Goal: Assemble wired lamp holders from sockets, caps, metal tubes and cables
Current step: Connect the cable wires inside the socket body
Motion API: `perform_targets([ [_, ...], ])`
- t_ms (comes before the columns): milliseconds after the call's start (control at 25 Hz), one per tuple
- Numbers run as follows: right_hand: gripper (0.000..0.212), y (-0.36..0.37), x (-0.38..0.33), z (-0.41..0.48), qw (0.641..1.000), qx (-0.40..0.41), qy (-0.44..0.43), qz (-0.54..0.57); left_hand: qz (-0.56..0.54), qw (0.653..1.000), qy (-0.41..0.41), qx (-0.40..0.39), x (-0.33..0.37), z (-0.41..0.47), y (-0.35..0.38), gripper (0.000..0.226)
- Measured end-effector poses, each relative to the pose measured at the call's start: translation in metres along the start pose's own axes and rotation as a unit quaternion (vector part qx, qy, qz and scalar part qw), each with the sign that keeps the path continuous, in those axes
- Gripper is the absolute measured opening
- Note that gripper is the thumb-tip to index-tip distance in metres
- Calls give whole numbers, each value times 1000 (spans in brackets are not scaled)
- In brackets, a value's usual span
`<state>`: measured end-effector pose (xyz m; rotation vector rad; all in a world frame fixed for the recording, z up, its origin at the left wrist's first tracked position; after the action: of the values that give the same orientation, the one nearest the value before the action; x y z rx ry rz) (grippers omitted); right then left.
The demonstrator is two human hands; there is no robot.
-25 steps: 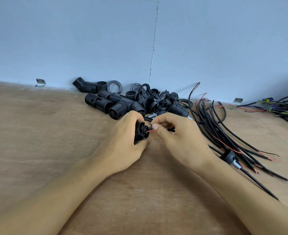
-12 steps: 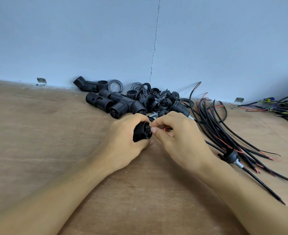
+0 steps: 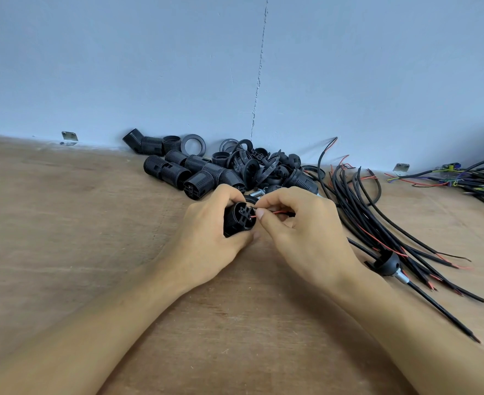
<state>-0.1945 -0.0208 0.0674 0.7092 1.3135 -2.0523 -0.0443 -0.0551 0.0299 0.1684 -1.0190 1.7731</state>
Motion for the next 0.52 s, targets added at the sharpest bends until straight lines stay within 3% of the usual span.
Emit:
perform_targets([
  [520,12,5,-5,-1,996,-26,-52,-61,47,998,30,-10,2,1,1,46],
])
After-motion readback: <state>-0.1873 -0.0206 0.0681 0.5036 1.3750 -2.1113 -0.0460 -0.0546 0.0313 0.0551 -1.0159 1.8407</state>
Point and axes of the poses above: each hand's wrist, its own z-axis towards the middle knuckle, its own y-axis out of the palm, x = y × z, the point moved 8 cm from there along z, towards the middle knuckle, and after that the axes turned 11 degrees about y, right-handed, at the moved point
